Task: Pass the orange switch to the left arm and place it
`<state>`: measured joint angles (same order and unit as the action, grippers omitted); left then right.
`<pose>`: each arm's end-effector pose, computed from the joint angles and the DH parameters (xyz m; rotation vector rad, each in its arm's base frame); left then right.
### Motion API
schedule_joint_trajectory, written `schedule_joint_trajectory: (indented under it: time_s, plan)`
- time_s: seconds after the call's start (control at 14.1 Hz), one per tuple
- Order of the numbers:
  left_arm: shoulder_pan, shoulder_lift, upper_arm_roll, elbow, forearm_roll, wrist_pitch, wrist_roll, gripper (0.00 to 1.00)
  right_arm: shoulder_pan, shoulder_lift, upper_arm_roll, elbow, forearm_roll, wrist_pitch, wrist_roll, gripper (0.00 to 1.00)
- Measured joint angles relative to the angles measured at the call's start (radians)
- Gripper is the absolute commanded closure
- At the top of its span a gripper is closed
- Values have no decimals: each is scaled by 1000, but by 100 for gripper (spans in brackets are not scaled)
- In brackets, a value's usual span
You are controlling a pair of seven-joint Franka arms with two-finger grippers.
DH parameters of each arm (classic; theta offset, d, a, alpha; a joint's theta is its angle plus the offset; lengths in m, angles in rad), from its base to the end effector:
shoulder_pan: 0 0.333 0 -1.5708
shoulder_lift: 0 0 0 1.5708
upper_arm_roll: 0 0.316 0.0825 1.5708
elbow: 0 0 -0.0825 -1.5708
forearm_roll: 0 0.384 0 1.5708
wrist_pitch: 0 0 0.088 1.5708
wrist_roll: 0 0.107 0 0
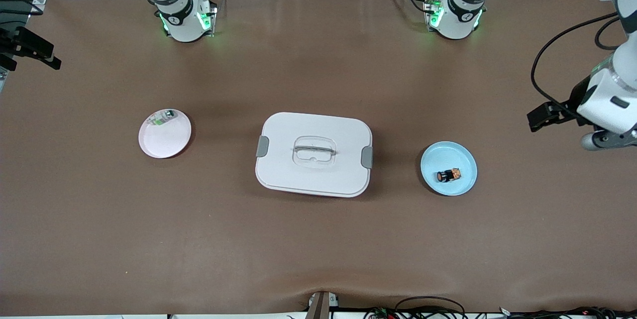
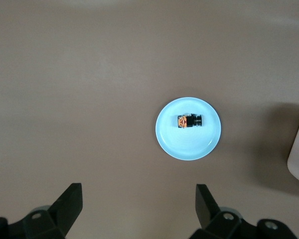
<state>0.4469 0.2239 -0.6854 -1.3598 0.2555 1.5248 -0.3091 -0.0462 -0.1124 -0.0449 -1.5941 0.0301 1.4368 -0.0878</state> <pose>0.6037 -0.0687 0.6153 -3.0253 -0.1405 -0.0310 0.5029 -0.0439 0.6618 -3.1021 -0.0007 0.0647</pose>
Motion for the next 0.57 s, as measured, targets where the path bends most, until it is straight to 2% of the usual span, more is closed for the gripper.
schedule_joint_trajectory:
  time_s: [0.14, 0.36, 0.57]
  plan:
    - [-111, -48, 129, 0, -34, -12, 11, 0, 0, 0, 1, 1, 0, -9, 0, 0]
    - [-308, -105, 380, -5, -116, -33, 116, 0, 0, 0, 1, 2, 0, -12, 0, 0]
    - [-401, -143, 503, -45, -164, -39, 179, 0, 0, 0, 2, 3, 0, -14, 0, 0]
